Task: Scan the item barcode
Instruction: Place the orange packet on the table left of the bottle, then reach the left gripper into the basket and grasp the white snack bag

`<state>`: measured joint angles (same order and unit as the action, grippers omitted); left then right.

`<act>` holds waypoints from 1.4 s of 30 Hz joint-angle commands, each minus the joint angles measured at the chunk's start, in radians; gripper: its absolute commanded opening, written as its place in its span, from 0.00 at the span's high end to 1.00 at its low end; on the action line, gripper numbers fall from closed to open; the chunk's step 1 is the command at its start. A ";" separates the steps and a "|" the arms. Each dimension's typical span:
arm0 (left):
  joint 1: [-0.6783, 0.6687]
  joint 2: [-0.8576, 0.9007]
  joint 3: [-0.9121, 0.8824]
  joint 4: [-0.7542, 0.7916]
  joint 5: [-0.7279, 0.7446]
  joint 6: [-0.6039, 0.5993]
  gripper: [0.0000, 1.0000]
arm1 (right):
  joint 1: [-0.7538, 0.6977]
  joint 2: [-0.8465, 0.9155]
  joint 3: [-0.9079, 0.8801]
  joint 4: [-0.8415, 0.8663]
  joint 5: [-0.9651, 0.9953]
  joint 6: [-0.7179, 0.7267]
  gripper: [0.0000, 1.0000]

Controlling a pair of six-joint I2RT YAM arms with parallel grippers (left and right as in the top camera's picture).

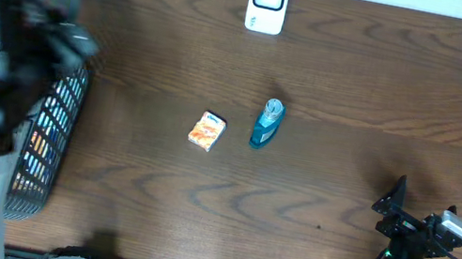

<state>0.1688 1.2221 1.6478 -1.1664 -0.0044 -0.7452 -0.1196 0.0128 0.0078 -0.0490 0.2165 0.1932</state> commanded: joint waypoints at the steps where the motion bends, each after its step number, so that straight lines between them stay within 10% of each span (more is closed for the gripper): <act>1: 0.199 0.014 0.012 -0.055 -0.019 0.037 0.00 | -0.005 -0.003 -0.002 -0.004 0.002 -0.011 0.01; 14: 0.656 0.232 -0.146 -0.156 0.000 0.006 0.00 | -0.005 -0.003 -0.003 -0.004 0.002 -0.011 0.01; 39: 0.713 0.288 -0.859 0.553 0.000 0.008 0.02 | -0.005 -0.003 -0.002 -0.004 0.002 -0.011 0.01; 42: 0.713 0.288 -0.898 0.581 0.000 0.007 0.51 | -0.005 -0.003 -0.002 -0.004 0.002 -0.011 0.01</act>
<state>0.8772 1.4883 0.8097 -0.5751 0.0166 -0.7357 -0.1196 0.0128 0.0078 -0.0490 0.2165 0.1932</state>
